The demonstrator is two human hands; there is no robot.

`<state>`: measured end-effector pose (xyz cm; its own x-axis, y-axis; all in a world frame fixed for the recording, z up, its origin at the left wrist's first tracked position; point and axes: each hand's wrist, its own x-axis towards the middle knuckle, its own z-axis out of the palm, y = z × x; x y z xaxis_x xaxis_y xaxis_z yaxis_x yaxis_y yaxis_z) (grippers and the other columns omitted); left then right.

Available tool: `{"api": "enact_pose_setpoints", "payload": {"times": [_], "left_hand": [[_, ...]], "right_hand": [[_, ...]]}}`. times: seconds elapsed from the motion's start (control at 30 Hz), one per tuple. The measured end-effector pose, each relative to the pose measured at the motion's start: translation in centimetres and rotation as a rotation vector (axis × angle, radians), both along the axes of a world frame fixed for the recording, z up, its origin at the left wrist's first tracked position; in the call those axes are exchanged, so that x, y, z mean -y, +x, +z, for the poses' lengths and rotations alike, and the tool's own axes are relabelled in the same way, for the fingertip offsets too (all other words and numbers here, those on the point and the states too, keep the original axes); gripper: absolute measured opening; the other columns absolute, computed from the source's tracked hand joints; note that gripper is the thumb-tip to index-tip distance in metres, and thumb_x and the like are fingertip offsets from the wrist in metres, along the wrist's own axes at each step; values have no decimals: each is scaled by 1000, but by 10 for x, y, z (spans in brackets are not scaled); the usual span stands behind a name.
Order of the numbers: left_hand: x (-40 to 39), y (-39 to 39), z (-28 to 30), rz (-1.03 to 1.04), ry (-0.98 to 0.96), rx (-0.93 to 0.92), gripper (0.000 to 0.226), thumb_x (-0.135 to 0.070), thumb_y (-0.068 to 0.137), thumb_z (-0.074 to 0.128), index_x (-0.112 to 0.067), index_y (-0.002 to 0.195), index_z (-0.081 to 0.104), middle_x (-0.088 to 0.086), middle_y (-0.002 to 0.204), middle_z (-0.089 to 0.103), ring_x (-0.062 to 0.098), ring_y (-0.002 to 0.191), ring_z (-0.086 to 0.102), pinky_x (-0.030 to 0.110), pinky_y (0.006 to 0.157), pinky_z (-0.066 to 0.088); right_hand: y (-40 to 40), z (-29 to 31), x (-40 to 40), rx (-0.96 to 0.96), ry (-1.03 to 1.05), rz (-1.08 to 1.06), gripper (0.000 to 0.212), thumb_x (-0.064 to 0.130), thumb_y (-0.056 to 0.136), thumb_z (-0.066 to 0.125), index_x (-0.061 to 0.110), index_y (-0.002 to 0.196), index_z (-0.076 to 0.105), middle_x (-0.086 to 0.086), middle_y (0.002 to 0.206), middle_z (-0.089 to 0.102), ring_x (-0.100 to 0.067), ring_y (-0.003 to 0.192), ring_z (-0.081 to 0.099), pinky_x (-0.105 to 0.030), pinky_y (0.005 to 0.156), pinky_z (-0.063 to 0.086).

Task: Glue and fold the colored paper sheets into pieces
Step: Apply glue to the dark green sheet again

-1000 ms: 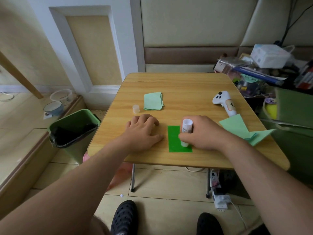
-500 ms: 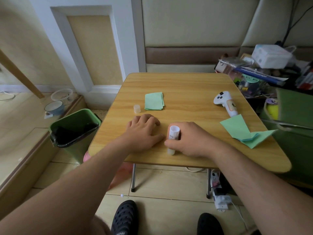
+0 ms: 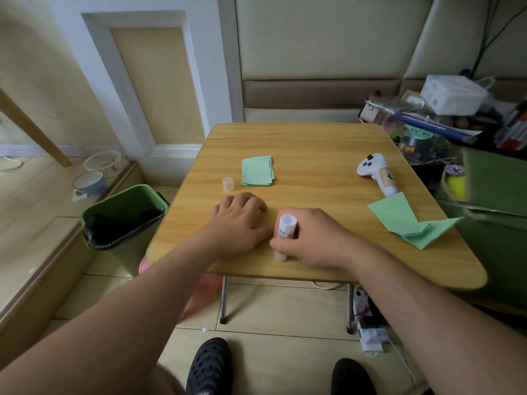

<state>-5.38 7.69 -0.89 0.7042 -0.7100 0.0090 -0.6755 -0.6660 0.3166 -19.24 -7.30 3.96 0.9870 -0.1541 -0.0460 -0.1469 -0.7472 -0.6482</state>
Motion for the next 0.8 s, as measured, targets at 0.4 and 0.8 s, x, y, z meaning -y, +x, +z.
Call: {"api": "enact_pose_setpoints", "payload": {"times": [0.4,0.8], "left_hand": [[0,-1,2,2,3,-11,48,-64,92,51,-41,134,43,-9,154,33,27,142,25,46,114,22],[-2,2,2,-22,13,0,45,-64,96,50,-41,135,43,-9,154,33,27,142,27,47,115,22]], "right_hand": [[-1,-2,-2,-6,6,-8,19,36,85,72,20,82,62,4,77,68,-16,73,59,-35,67,50],[3,9,59,258,170,-426,25,28,88,67,8,79,56,-4,68,62,-14,60,48,-33,61,40]]}}
